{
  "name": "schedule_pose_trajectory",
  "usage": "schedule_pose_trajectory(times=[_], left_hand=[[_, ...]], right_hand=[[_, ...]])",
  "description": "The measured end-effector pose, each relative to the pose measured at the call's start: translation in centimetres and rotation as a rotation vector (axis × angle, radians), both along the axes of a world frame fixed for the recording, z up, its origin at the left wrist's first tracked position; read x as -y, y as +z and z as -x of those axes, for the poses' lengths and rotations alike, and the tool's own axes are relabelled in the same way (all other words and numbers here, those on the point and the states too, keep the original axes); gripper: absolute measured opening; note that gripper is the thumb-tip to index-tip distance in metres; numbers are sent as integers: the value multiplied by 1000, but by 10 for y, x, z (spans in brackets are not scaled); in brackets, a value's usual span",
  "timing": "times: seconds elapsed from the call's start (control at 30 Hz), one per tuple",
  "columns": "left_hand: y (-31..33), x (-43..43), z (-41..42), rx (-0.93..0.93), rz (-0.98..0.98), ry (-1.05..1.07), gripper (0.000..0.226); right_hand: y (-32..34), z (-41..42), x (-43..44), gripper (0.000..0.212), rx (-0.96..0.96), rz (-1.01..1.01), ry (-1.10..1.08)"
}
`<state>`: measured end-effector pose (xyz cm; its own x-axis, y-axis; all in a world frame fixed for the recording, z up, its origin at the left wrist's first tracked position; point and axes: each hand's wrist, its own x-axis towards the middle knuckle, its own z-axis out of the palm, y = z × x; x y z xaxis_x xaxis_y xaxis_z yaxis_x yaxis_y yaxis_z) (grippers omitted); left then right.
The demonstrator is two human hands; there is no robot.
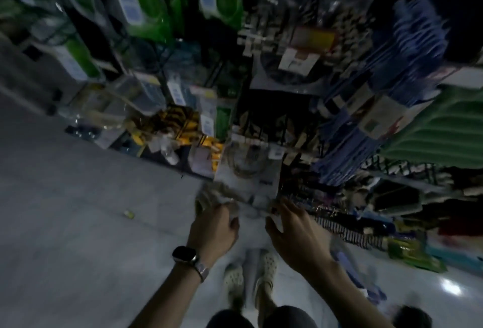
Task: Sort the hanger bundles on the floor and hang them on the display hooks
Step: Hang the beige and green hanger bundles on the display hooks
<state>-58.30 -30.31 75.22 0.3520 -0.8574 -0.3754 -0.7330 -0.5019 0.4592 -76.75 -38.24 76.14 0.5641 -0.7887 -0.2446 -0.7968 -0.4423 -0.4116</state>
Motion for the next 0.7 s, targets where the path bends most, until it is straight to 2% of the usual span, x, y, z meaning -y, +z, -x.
schedule_pose_trajectory(times=[0.07, 0.17, 0.27, 0.33, 0.43, 0.57, 0.7], left_hand=[[-24, -17, 7, -30, -76, 51, 20], [-61, -34, 11, -19, -180, 106, 32], [-91, -48, 14, -42, -270, 183, 27], [-116, -57, 11, -48, -284, 257, 23], [-165, -72, 2, -73, -297, 369, 35], [-266, -89, -14, -140, -328, 496, 40], [-388, -102, -24, -227, -373, 619, 56]], right_hand=[[-24, 0, -8, 50, -33, -102, 22], [-62, -5, -16, 52, -74, -250, 51], [-99, -13, -27, 52, -125, -371, 125], [-122, -21, -34, 50, -164, -430, 180], [-162, -38, -42, 45, -225, -447, 258], [-232, -63, -46, 39, -287, -446, 305], [-325, -84, -54, 47, -354, -472, 287]])
